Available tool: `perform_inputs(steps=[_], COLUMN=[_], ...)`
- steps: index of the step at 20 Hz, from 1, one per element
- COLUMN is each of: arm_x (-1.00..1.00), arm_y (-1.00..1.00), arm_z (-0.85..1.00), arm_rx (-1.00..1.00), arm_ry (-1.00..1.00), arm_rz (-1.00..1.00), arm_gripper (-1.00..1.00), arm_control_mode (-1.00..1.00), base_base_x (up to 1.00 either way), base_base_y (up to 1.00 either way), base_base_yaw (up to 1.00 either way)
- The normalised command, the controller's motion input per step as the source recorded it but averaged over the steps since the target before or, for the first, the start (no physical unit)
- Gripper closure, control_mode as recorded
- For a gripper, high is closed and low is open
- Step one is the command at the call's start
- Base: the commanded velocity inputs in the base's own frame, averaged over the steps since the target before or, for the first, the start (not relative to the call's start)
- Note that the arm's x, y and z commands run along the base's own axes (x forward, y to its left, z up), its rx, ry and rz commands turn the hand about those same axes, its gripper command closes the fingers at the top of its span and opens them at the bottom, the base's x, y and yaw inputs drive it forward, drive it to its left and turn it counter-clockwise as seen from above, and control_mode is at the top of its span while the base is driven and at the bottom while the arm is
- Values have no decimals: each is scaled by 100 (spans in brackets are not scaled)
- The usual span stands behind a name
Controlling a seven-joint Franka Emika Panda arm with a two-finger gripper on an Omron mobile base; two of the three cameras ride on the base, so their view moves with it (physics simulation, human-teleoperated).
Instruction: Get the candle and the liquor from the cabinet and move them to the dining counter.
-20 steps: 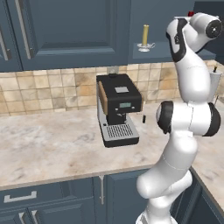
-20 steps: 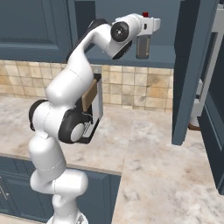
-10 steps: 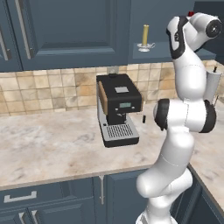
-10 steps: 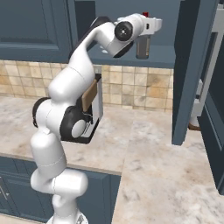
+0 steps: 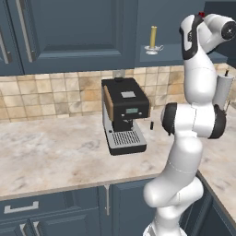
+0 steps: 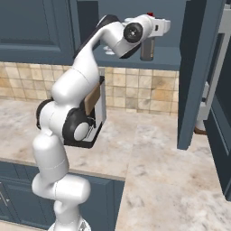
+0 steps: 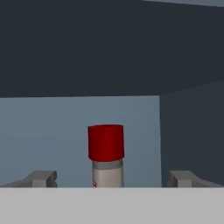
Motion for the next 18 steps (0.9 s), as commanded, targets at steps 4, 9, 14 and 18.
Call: perform_inputs(steps=[4,9,14,18], arm_x=[9,13,14,6], arm_y=[0,0,0,0], arm_z=[-5,-4,-1,-1], arm_rx=[0,0,0,0], arm_ry=[0,1,4,3], arm_rz=[2,2,3,2], arm_gripper=[-100,-100,-100,-100], arm_control_mode=[-100,-100,-100,-100], base_base_x=[0,0,0,0], base_base_y=[0,0,0,0], base_base_yaw=[0,0,0,0])
